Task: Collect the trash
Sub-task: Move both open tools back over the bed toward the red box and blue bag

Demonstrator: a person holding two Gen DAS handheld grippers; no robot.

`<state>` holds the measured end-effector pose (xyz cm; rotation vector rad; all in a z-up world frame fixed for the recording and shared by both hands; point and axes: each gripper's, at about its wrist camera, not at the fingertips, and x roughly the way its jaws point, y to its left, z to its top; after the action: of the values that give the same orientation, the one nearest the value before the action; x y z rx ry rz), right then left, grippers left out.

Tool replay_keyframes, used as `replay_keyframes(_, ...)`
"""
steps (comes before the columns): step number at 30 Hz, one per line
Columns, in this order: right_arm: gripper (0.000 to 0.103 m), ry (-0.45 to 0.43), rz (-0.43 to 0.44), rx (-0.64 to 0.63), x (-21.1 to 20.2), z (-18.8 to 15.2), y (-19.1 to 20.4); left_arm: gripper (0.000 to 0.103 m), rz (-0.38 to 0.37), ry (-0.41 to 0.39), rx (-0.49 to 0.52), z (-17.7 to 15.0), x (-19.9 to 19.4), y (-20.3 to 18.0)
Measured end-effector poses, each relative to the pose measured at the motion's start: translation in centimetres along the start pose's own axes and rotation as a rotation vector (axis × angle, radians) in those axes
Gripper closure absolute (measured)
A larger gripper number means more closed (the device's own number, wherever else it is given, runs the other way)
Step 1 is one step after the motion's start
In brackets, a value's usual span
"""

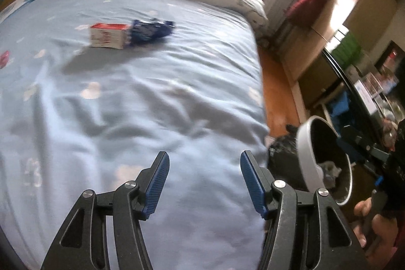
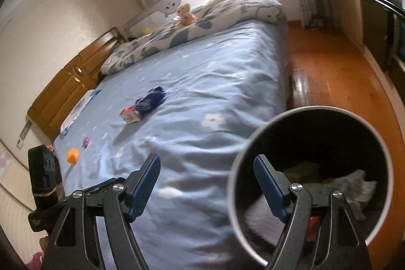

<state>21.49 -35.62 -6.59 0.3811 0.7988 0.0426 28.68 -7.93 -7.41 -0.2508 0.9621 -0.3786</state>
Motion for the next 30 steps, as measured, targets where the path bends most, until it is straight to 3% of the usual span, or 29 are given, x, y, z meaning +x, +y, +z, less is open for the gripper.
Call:
replay_keyframes(16,0.025,0.109,0.088,-0.064,10.1,1.7,6.9,0.044,0.118,-0.010,-0.098,3.0,0.5,7.3)
replay_keyframes(30,0.026,0.187,0.161,-0.019,21.3,6.7,10.1,0.041,0.190,-0.022,-0.132,10.7,5.8,12.2)
